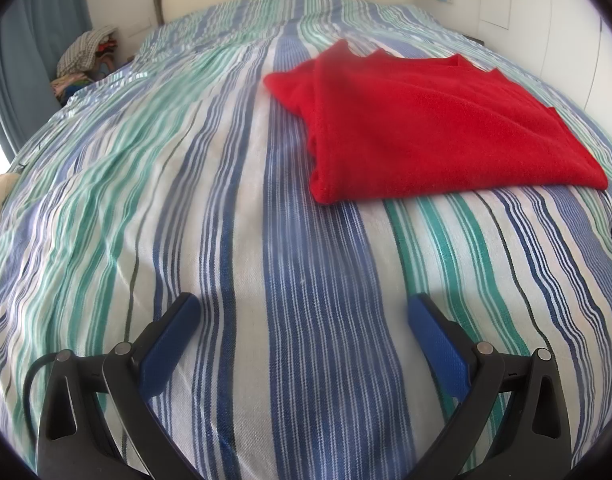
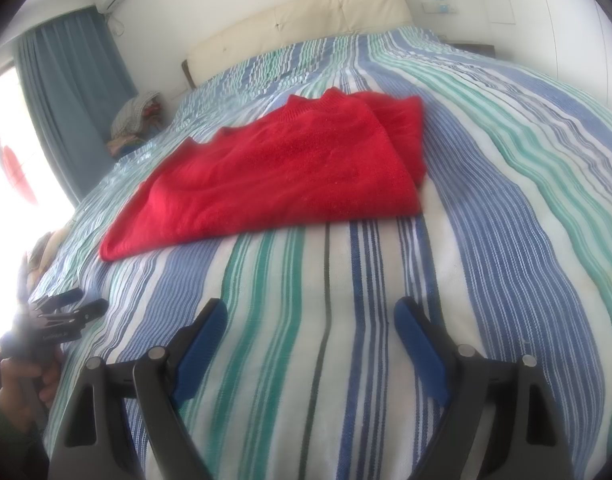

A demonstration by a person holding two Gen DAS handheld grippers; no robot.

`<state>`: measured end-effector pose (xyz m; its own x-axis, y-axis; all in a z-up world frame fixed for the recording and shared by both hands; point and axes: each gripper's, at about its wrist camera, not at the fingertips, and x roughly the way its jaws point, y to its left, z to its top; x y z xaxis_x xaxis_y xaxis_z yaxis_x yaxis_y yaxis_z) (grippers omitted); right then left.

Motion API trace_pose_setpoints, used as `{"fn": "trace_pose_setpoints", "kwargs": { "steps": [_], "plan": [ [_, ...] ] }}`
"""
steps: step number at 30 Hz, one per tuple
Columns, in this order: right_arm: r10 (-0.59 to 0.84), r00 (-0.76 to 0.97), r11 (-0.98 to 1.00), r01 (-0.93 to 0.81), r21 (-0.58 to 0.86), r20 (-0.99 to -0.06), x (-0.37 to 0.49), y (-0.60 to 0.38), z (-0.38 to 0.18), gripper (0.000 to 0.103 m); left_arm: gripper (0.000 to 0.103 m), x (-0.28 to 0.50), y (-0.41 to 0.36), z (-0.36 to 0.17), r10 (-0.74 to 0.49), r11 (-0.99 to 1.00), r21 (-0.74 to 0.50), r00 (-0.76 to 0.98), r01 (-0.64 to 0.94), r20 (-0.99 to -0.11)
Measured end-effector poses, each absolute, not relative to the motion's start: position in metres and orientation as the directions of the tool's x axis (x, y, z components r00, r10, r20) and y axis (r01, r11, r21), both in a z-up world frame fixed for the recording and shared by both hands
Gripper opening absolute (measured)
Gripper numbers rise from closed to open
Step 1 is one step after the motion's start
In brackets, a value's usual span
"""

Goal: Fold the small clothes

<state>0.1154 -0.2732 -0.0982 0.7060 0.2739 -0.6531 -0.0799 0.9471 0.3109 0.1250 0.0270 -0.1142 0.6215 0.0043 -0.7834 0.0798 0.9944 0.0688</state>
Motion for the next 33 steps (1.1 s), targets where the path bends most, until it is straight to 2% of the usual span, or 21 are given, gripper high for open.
{"fn": "trace_pose_setpoints", "kwargs": {
  "steps": [14, 18, 21, 26, 28, 29, 31, 32, 33],
  "plan": [
    [0.258, 0.698, 0.953, -0.069, 0.297, -0.668, 0.116, -0.272, -0.096, 0.085, 0.103, 0.125, 0.027, -0.114, 0.005, 0.994, 0.069, 0.622, 0.079, -0.783],
    [0.281, 0.680, 0.947, -0.084, 0.309, -0.677, 0.134, -0.280, -0.068, 0.085, 0.103, 0.125, 0.027, -0.114, 0.009, 0.994, 0.074, 0.622, 0.079, -0.783],
    [0.223, 0.713, 0.960, -0.042, 0.277, -0.664, 0.166, -0.303, -0.039, 0.085, 0.103, 0.125, 0.026, -0.114, 0.010, 0.994, 0.075, 0.622, 0.078, -0.783],
    [0.268, 0.643, 0.890, 0.121, 0.440, -0.717, 0.246, -0.356, -0.052, 0.085, 0.103, 0.126, 0.026, -0.114, 0.009, 0.994, 0.073, 0.622, 0.078, -0.783],
    [0.372, 0.589, 0.818, 0.159, 0.554, -0.718, 0.271, -0.366, -0.074, 0.085, 0.103, 0.126, 0.026, -0.114, 0.009, 0.994, 0.073, 0.622, 0.078, -0.783],
    [0.412, 0.557, 0.785, 0.185, 0.591, -0.721, 0.280, -0.367, -0.085, 0.082, 0.103, 0.126, 0.026, -0.114, 0.009, 0.994, 0.073, 0.622, 0.078, -0.783],
    [0.408, 0.541, 0.789, 0.196, 0.582, -0.736, 0.290, -0.359, -0.091, 0.047, 0.103, 0.125, 0.026, -0.114, 0.009, 0.994, 0.073, 0.622, 0.078, -0.783],
    [0.375, 0.539, 0.811, 0.203, 0.549, -0.754, 0.293, -0.355, -0.087, 0.008, 0.103, 0.125, 0.026, -0.114, 0.009, 0.994, 0.074, 0.622, 0.078, -0.783],
    [0.335, 0.550, 0.826, 0.220, 0.520, -0.765, 0.293, -0.350, -0.080, 0.009, 0.103, 0.125, 0.026, -0.114, 0.009, 0.994, 0.074, 0.622, 0.078, -0.783]
  ]
}}
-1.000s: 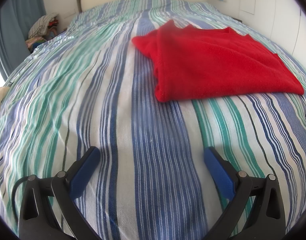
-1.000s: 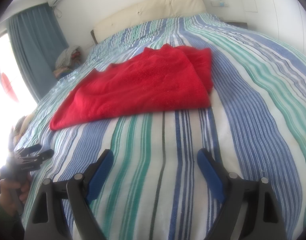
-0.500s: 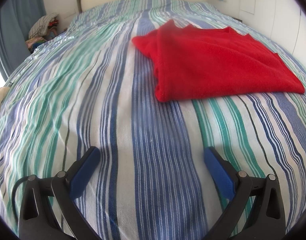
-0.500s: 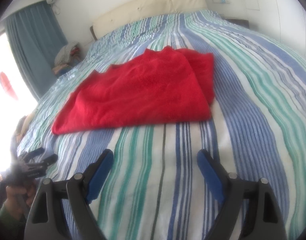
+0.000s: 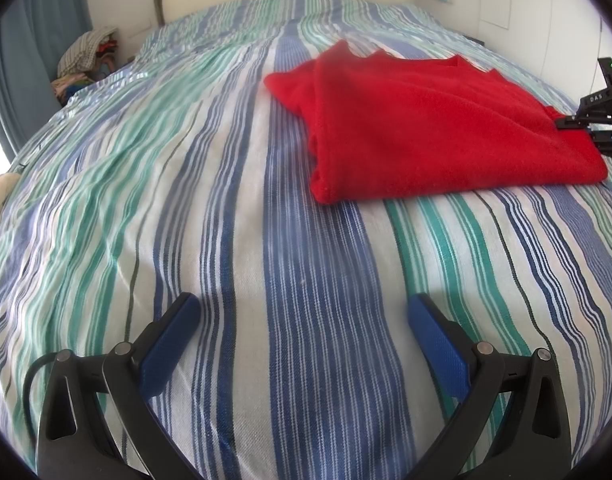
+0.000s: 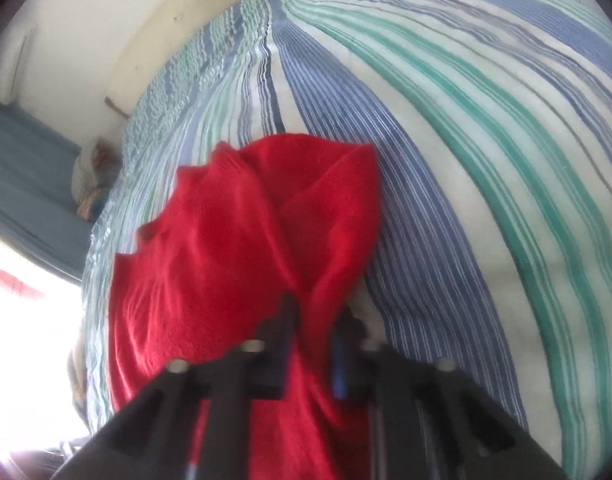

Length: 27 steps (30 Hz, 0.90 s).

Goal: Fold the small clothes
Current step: 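Grasp the folded sweater edge with the right gripper and fold it over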

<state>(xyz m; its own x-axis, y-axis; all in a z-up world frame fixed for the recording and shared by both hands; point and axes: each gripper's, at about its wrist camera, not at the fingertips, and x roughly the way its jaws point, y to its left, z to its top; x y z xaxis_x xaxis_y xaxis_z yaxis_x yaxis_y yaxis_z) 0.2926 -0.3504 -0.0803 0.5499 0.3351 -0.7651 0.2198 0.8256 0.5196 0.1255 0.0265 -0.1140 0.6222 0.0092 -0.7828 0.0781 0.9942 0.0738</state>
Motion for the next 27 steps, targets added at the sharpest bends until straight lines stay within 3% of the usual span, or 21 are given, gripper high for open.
{"fn": "trace_pose_setpoints", "kwargs": {
  "steps": [4, 9, 12, 16, 19, 20, 21, 24, 27],
  "plan": [
    [0.275, 0.602, 0.881, 0.154, 0.447, -0.749, 0.297, -0.311, -0.023, 0.009, 0.103, 0.126, 0.026, -0.114, 0.011, 0.994, 0.077, 0.620, 0.078, -0.784],
    [0.395, 0.576, 0.900, -0.088, 0.427, -0.715, 0.314, -0.201, 0.043, 0.009, 0.103, 0.126, 0.025, -0.114, 0.012, 0.994, 0.078, 0.621, 0.078, -0.784],
    [0.465, 0.516, 0.882, -0.207, 0.423, -0.719, 0.327, -0.128, 0.045, 0.009, 0.103, 0.126, 0.027, -0.114, 0.006, 0.995, 0.070, 0.623, 0.078, -0.782],
    [0.509, 0.425, 0.861, -0.260, 0.438, -0.749, 0.335, -0.061, 0.005, 0.010, 0.103, 0.125, 0.027, -0.113, 0.005, 0.995, 0.068, 0.624, 0.078, -0.782],
    [0.631, 0.287, 0.776, -0.241, 0.583, -0.721, 0.339, -0.043, -0.035, 0.031, 0.103, 0.125, 0.027, -0.113, 0.004, 0.995, 0.067, 0.624, 0.078, -0.782],
    [0.667, 0.250, 0.745, -0.219, 0.630, -0.702, 0.337, -0.042, -0.044, 0.046, 0.103, 0.125, 0.027, -0.113, 0.004, 0.995, 0.067, 0.623, 0.078, -0.782],
    [0.703, 0.239, 0.711, -0.208, 0.672, -0.670, 0.334, -0.045, -0.047, 0.051, 0.103, 0.125, 0.027, -0.113, 0.005, 0.995, 0.068, 0.623, 0.078, -0.782],
    [0.768, 0.267, 0.639, -0.244, 0.730, -0.583, 0.322, -0.062, -0.031, 0.051, 0.103, 0.125, 0.027, -0.113, 0.007, 0.994, 0.071, 0.623, 0.078, -0.782],
    [0.740, 0.355, 0.669, -0.300, 0.681, -0.571, 0.311, -0.092, -0.005, 0.051, 0.103, 0.125, 0.026, -0.113, 0.011, 0.994, 0.076, 0.622, 0.077, -0.783]
  ]
}}
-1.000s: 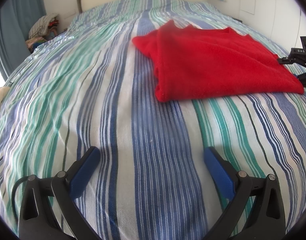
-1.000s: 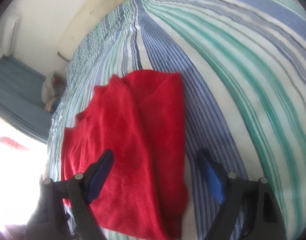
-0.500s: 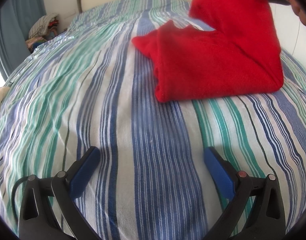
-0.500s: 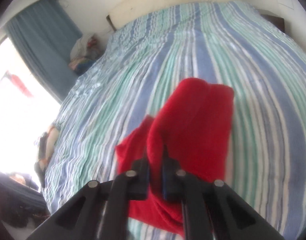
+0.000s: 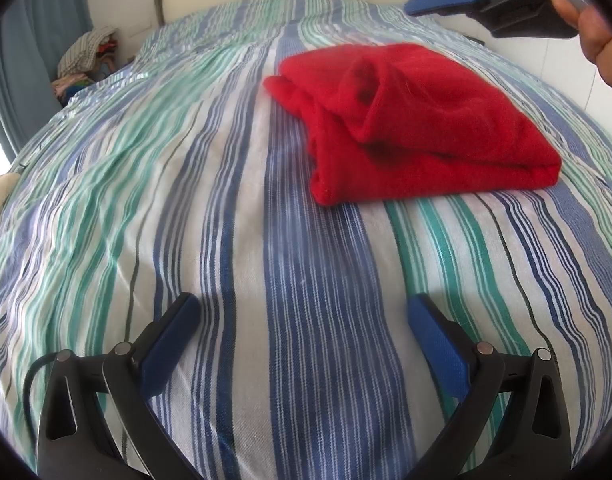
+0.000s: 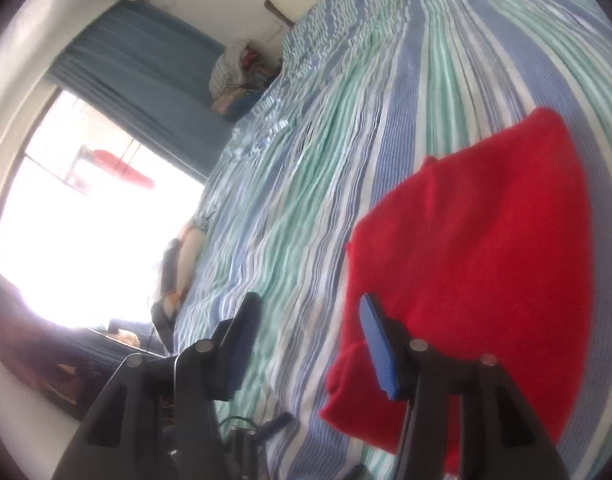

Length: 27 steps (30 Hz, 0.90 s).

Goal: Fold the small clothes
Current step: 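Grasp the folded sweater edge with the right gripper and fold it over, then release the sweater and withdraw the right gripper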

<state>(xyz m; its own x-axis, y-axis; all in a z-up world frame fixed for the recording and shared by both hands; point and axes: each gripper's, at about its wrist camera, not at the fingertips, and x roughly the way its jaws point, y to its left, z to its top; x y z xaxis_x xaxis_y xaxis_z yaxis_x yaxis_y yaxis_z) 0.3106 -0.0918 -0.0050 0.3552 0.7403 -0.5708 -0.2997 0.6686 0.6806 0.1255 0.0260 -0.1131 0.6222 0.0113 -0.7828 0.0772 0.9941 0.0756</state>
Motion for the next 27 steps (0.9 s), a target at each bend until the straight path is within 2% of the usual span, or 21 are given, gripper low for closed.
{"fn": "trace_pose_setpoints", "kwargs": {
  "steps": [2, 4, 6, 9, 11, 14, 17, 21, 23, 27],
  "plan": [
    [0.675, 0.410, 0.735, -0.304, 0.606, -0.613, 0.304, -0.108, 0.001, 0.051, 0.103, 0.126, 0.025, -0.113, 0.013, 0.994, 0.077, 0.622, 0.077, -0.783],
    [0.648, 0.388, 0.762, -0.314, 0.567, -0.656, 0.302, -0.112, -0.007, 0.048, 0.103, 0.126, 0.025, -0.113, 0.013, 0.994, 0.077, 0.622, 0.076, -0.783],
    [0.660, 0.329, 0.750, -0.335, 0.569, -0.676, 0.296, -0.100, -0.029, 0.032, 0.103, 0.126, 0.025, -0.113, 0.013, 0.994, 0.077, 0.623, 0.076, -0.782],
    [0.681, 0.214, 0.717, -0.389, 0.578, -0.700, 0.283, -0.059, -0.071, 0.025, 0.103, 0.125, 0.025, -0.112, 0.011, 0.994, 0.075, 0.625, 0.075, -0.780],
    [0.673, 0.148, 0.700, -0.442, 0.561, -0.724, 0.269, -0.032, -0.091, 0.025, 0.103, 0.125, 0.025, -0.112, 0.011, 0.995, 0.073, 0.626, 0.074, -0.779],
    [0.673, 0.159, 0.687, -0.495, 0.532, -0.722, 0.258, -0.025, -0.084, 0.025, 0.103, 0.125, 0.025, -0.112, 0.010, 0.995, 0.071, 0.627, 0.074, -0.779],
    [0.683, 0.245, 0.703, -0.478, 0.527, -0.688, 0.255, -0.056, -0.054, 0.025, 0.103, 0.126, 0.024, -0.112, 0.014, 0.994, 0.077, 0.625, 0.074, -0.781],
    [0.607, 0.409, 0.781, -0.466, 0.416, -0.681, 0.241, -0.106, -0.021, 0.029, 0.103, 0.127, 0.024, -0.113, 0.021, 0.994, 0.086, 0.624, 0.074, -0.781],
    [0.572, 0.446, 0.814, -0.411, 0.410, -0.688, 0.237, -0.128, -0.029, 0.029, 0.103, 0.127, 0.024, -0.114, 0.022, 0.994, 0.086, 0.624, 0.073, -0.781],
    [0.554, 0.387, 0.831, -0.314, 0.460, -0.737, 0.235, -0.136, -0.080, 0.029, 0.103, 0.127, 0.024, -0.113, 0.021, 0.994, 0.086, 0.626, 0.073, -0.780]
  ]
}}
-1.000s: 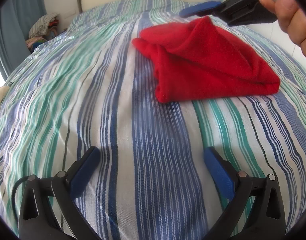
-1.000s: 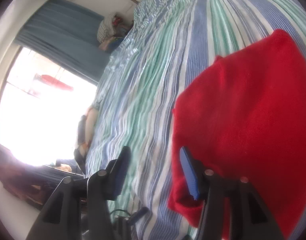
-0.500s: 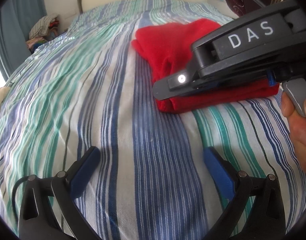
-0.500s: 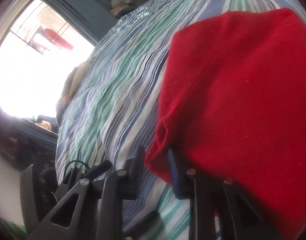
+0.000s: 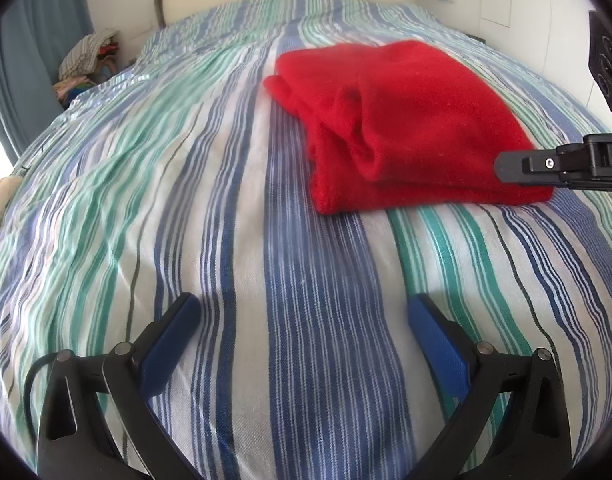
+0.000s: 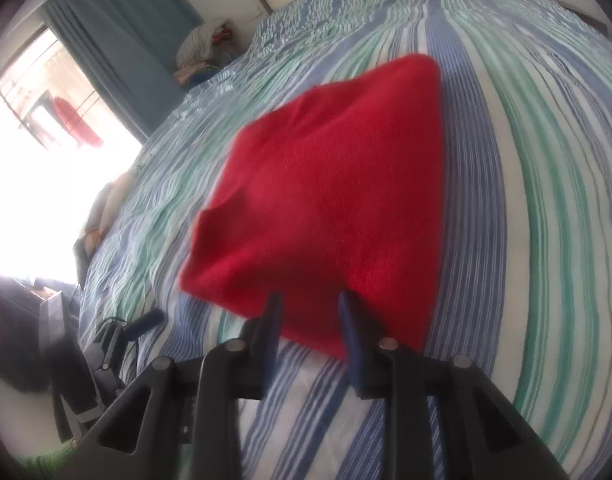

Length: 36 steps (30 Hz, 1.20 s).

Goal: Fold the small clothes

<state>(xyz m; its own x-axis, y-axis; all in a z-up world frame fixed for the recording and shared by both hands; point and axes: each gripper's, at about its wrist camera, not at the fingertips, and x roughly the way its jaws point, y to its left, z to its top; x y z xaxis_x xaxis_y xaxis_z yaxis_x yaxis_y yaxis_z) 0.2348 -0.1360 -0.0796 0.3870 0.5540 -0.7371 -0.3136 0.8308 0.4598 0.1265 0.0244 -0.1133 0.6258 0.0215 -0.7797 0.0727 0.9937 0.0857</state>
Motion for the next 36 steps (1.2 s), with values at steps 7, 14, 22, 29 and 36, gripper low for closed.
{"fn": "trace_pose_setpoints", "kwargs": {
  "steps": [7, 14, 22, 29, 36],
  "plan": [
    [0.493, 0.502, 0.868, -0.340, 0.362, -0.711, 0.180, -0.128, -0.056, 0.062, 0.103, 0.125, 0.026, -0.113, 0.023, 0.994, 0.087, 0.628, 0.072, -0.778],
    [0.270, 0.576, 0.951, -0.283, 0.122, -0.772, 0.132, -0.136, -0.068, 0.070, 0.103, 0.125, 0.026, -0.113, 0.024, 0.993, 0.088, 0.628, 0.072, -0.778],
    [0.173, 0.622, 0.962, -0.272, -0.004, -0.764, 0.124, -0.120, -0.099, 0.088, 0.103, 0.124, 0.026, -0.113, 0.026, 0.993, 0.091, 0.627, 0.072, -0.779],
    [0.163, 0.630, 0.964, -0.266, -0.014, -0.759, 0.123, -0.119, -0.102, 0.092, 0.103, 0.124, 0.026, -0.113, 0.028, 0.993, 0.093, 0.627, 0.072, -0.779],
    [0.109, 0.636, 0.968, -0.243, -0.064, -0.764, 0.124, -0.114, -0.105, 0.098, 0.103, 0.124, 0.025, -0.112, 0.032, 0.993, 0.097, 0.630, 0.069, -0.776]
  ]
}}
